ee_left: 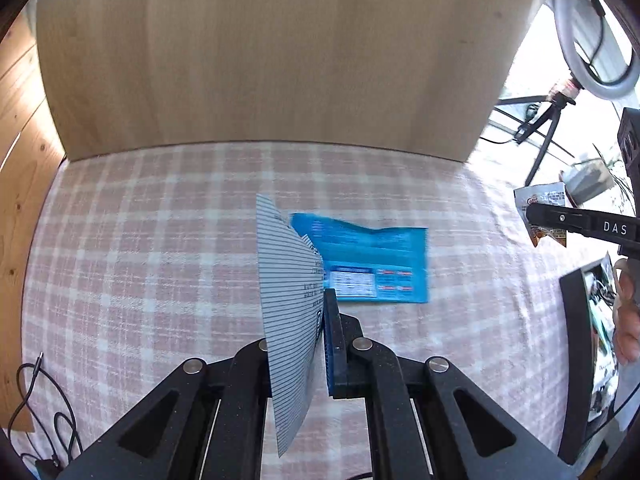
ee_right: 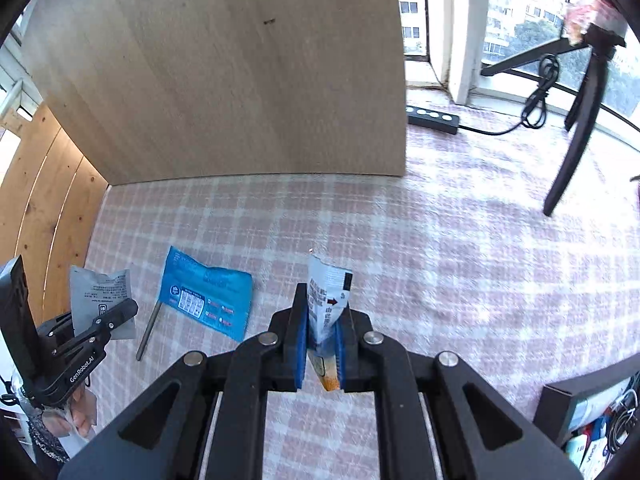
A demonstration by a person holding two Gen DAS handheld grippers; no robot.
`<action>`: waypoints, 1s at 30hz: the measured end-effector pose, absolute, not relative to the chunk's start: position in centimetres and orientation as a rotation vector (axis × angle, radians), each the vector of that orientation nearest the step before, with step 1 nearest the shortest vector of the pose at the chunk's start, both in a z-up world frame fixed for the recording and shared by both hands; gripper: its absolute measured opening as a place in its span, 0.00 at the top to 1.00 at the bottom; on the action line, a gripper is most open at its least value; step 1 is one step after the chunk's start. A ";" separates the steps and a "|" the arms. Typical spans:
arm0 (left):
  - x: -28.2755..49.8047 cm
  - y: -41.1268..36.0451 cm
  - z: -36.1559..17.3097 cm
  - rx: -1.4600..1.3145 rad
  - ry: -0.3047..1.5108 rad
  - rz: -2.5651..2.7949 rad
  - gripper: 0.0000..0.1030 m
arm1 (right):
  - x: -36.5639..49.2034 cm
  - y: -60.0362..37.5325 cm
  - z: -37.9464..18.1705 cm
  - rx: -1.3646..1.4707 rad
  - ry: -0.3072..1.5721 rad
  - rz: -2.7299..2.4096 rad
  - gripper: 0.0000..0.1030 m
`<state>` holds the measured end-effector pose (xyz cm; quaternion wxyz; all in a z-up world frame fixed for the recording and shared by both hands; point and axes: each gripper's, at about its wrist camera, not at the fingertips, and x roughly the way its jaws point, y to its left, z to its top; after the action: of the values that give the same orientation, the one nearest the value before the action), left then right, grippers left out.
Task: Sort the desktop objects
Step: 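Carry the grey packet and the sachet over the black tray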
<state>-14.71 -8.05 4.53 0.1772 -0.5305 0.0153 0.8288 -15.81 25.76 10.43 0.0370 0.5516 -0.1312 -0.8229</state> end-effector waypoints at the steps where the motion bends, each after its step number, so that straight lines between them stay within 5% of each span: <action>1: -14.0 -7.4 4.9 -1.486 0.053 2.335 0.94 | -15.1 26.5 10.9 1.689 -0.421 -2.536 0.90; 15: -5.4 9.7 13.6 -1.291 0.190 2.056 0.94 | -2.6 40.1 15.0 1.638 -0.650 -2.775 0.89; 23: -3.7 31.9 13.4 -1.225 0.261 1.844 0.94 | 5.4 47.7 15.8 1.667 -0.805 -2.904 0.89; 30: 4.2 36.5 14.3 -1.177 0.330 1.670 0.94 | 9.8 51.6 15.3 1.696 -0.923 -2.956 0.89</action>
<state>4.24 36.45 14.28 0.5106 -0.4891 0.1371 0.6938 9.85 51.63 15.30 -0.1932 0.4713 -0.2564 -0.8214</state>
